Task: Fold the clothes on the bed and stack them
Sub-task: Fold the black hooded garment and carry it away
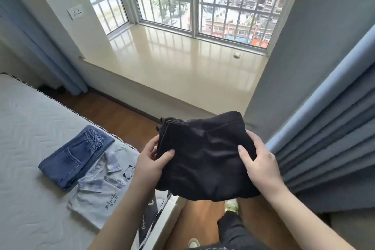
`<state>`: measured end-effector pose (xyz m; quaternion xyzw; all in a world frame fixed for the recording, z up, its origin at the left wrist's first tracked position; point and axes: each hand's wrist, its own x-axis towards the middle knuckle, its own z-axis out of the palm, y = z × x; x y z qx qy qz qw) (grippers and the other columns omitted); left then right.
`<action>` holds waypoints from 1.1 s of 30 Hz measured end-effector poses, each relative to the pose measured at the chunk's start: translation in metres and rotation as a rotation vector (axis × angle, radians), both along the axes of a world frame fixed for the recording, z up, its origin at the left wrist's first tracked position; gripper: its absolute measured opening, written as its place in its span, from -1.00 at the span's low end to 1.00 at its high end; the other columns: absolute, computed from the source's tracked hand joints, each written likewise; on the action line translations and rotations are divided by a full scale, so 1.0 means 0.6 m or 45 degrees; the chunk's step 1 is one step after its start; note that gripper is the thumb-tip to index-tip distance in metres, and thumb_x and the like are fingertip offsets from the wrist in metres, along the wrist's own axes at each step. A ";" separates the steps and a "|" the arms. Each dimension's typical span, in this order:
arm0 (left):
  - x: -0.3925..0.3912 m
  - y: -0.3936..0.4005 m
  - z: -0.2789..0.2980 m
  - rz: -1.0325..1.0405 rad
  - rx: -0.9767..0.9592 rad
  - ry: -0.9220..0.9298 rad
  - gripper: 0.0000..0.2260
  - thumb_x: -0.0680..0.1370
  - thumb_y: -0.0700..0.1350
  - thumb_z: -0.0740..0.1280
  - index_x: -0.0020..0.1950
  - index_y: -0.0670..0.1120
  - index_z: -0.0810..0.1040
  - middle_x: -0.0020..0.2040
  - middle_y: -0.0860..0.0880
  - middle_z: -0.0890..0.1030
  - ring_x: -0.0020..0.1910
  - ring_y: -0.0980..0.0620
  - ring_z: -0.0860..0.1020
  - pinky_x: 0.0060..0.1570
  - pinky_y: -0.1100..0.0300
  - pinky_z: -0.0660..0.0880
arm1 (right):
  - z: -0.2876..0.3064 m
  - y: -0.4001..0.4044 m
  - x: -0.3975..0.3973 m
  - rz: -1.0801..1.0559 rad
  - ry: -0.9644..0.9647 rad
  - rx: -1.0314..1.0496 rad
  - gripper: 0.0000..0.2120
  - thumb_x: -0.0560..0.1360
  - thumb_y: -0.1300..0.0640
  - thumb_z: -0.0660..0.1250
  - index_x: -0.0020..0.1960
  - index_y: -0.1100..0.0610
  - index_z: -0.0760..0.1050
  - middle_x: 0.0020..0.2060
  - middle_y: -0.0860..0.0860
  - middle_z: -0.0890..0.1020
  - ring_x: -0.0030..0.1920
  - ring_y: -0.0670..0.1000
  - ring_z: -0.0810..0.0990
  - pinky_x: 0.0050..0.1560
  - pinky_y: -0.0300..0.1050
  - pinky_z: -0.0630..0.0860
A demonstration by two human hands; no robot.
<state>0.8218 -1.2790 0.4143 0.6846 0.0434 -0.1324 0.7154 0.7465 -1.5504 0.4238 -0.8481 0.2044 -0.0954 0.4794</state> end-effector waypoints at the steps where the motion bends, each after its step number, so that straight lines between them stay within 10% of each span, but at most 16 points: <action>1: 0.018 -0.009 -0.004 0.022 0.007 0.002 -0.50 0.28 0.05 0.53 0.21 0.21 0.58 0.12 0.02 0.69 0.12 0.00 0.65 0.11 0.02 0.55 | -0.003 -0.010 0.024 0.024 0.009 0.006 -0.59 0.56 -0.07 0.29 0.38 -0.25 0.34 0.05 -0.42 0.52 0.08 -0.33 0.48 0.08 -0.46 0.33; 15: 0.225 -0.107 -0.024 0.288 0.146 0.039 -0.49 0.35 0.10 0.50 0.29 0.22 0.52 0.18 0.11 0.65 0.17 0.12 0.61 0.20 0.05 0.50 | -0.022 -0.134 0.335 0.399 0.120 0.195 -0.56 0.56 0.04 0.27 0.20 -0.49 0.27 0.07 -0.57 0.47 0.08 -0.52 0.42 -0.05 -0.53 0.36; 33: 0.360 0.101 -0.054 0.861 0.051 0.157 -0.50 0.50 -0.07 0.46 0.41 0.16 0.44 0.23 0.14 0.62 0.23 0.11 0.58 0.25 0.05 0.48 | -0.065 0.110 0.683 1.008 0.134 0.163 -0.57 0.58 0.04 0.30 0.35 -0.31 0.29 0.23 -0.28 0.52 0.21 -0.21 0.51 0.16 -0.23 0.45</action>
